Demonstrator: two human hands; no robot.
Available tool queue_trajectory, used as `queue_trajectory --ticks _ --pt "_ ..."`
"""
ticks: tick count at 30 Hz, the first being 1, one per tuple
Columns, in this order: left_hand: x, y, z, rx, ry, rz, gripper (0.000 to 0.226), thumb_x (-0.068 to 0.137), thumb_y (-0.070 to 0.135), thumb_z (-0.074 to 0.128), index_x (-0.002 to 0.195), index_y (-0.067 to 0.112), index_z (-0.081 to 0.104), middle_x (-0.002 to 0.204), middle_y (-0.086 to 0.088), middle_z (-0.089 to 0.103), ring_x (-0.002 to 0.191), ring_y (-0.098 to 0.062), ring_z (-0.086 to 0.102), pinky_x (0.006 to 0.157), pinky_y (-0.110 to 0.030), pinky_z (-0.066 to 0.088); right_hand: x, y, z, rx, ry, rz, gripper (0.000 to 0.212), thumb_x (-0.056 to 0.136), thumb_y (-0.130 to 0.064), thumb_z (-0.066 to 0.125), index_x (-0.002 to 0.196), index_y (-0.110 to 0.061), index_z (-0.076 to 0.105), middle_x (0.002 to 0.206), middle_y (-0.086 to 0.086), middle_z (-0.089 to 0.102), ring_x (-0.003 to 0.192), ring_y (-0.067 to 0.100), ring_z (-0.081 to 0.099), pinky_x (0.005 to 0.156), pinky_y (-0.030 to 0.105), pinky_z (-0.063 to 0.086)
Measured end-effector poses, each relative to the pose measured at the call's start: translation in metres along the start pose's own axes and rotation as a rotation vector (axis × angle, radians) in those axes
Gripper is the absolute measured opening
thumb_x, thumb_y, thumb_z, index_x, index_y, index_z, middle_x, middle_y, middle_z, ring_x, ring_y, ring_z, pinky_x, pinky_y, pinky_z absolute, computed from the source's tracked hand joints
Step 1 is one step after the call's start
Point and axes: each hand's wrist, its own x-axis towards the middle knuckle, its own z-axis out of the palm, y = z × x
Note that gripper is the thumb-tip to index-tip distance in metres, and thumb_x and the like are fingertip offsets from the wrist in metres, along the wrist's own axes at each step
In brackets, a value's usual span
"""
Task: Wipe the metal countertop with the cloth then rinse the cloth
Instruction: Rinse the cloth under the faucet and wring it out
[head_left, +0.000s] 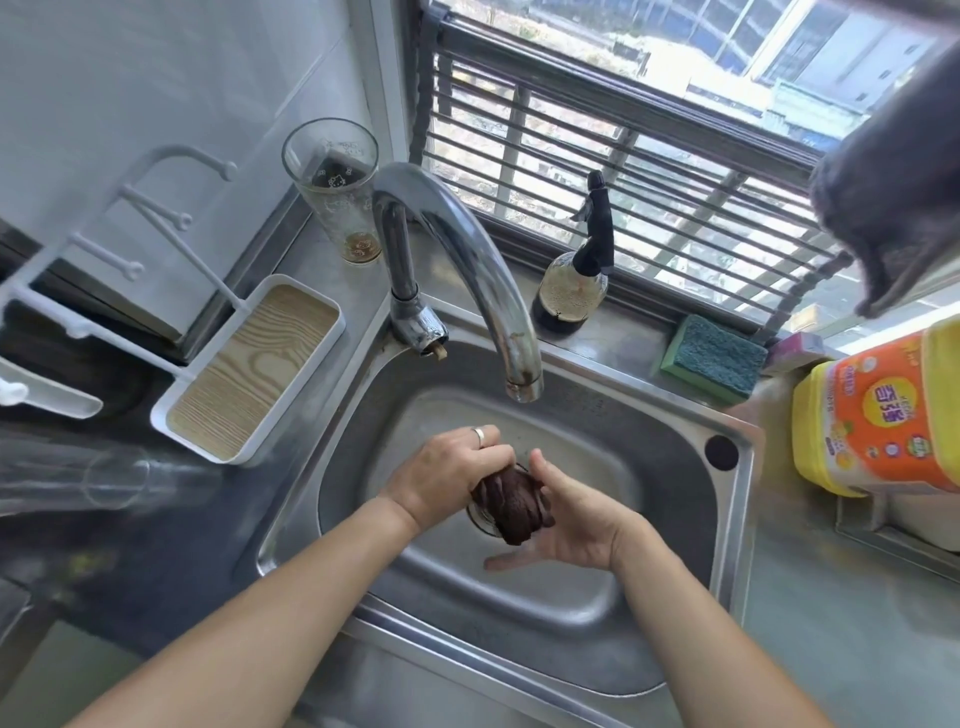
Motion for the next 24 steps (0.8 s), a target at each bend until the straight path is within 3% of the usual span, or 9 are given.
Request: queue_trajectory --ticks 3,5,7,8,11,15,19,22,24 --pt "0.0 0.002 0.002 -0.009 0.015 0.054 0.007 0.082 0.005 0.072 0.087 0.01 0.07 0.083 -0.007 0.06 0.069 -0.025 0.059 0.058 -0.038 0.049 0.013 0.009 0.007 -0.004 -0.226 0.072 0.08 0.094 -0.058 0.059 0.153 -0.007 0.04 0.146 0.032 0.048 0.139 0.039 0.049 0.109 0.056 0.046" --pt "-0.004 0.001 0.003 0.048 0.013 0.06 0.008 0.079 0.008 0.074 0.085 0.013 0.071 0.08 -0.005 0.062 0.065 -0.025 0.06 0.055 -0.036 0.049 0.018 0.007 0.014 -0.088 -0.178 0.108 0.06 0.093 -0.046 0.068 0.138 -0.011 0.053 0.127 0.021 0.067 0.097 0.02 0.072 0.081 0.029 0.061" --pt "-0.01 -0.002 0.002 0.172 -0.032 -0.015 0.012 0.075 0.01 0.077 0.077 0.015 0.067 0.073 -0.004 0.06 0.057 -0.027 0.061 0.046 -0.037 0.049 0.026 0.003 0.02 -0.215 -0.085 0.181 0.034 0.088 -0.035 0.075 0.112 -0.015 0.064 0.086 0.002 0.067 0.053 0.003 0.05 0.043 0.013 0.042" --pt "-0.012 -0.004 0.002 0.235 -0.071 -0.069 0.016 0.073 0.009 0.079 0.074 0.016 0.064 0.069 -0.004 0.06 0.052 -0.028 0.061 0.041 -0.036 0.048 0.031 0.002 0.024 -0.312 -0.029 0.207 0.02 0.086 -0.032 0.076 0.096 -0.018 0.065 0.072 -0.003 0.056 0.046 0.002 0.038 0.038 0.013 0.032" --pt "-0.017 -0.01 0.004 0.365 -0.234 -0.21 0.013 0.078 0.01 0.075 0.08 0.017 0.064 0.073 -0.003 0.066 0.057 -0.03 0.067 0.045 -0.034 0.05 0.044 -0.003 0.031 -0.722 0.168 0.242 0.036 0.077 -0.034 0.084 0.066 -0.023 0.051 0.059 -0.003 0.048 0.044 0.01 0.034 0.041 0.02 0.027" --pt "-0.017 -0.01 0.011 0.42 -0.48 -0.301 0.02 0.092 0.017 0.051 0.107 0.021 0.064 0.106 -0.005 0.071 0.097 -0.032 0.07 0.075 -0.036 0.049 0.051 -0.004 0.033 -1.279 0.475 0.199 0.04 0.066 -0.043 0.087 0.076 -0.011 0.065 0.07 0.001 0.062 0.058 0.02 0.057 0.057 0.033 0.047" --pt "-0.01 -0.005 0.011 0.401 -0.521 -0.305 0.017 0.081 0.021 0.059 0.095 0.02 0.068 0.095 -0.009 0.074 0.089 -0.036 0.071 0.066 -0.035 0.045 0.05 0.007 0.03 -1.544 0.681 0.052 0.021 0.072 -0.03 0.071 0.089 -0.021 0.063 0.092 0.003 0.07 0.088 0.031 0.066 0.066 0.033 0.05" --pt "-0.008 0.002 0.014 0.316 -0.514 -0.347 0.002 0.076 0.024 0.059 0.075 0.023 0.058 0.085 -0.01 0.074 0.081 -0.037 0.071 0.06 -0.033 0.041 0.044 0.013 0.022 -1.688 0.754 -0.104 0.023 0.078 -0.033 0.065 0.099 -0.026 0.06 0.1 0.005 0.071 0.093 0.034 0.066 0.067 0.032 0.044" --pt "-0.009 0.005 0.017 0.238 -0.504 -0.412 0.009 0.076 0.026 0.059 0.07 0.023 0.052 0.082 -0.01 0.074 0.08 -0.037 0.07 0.058 -0.032 0.041 0.041 0.013 0.02 -1.796 0.779 -0.191 0.025 0.083 -0.037 0.062 0.106 -0.027 0.059 0.1 0.006 0.072 0.093 0.037 0.067 0.066 0.033 0.043"
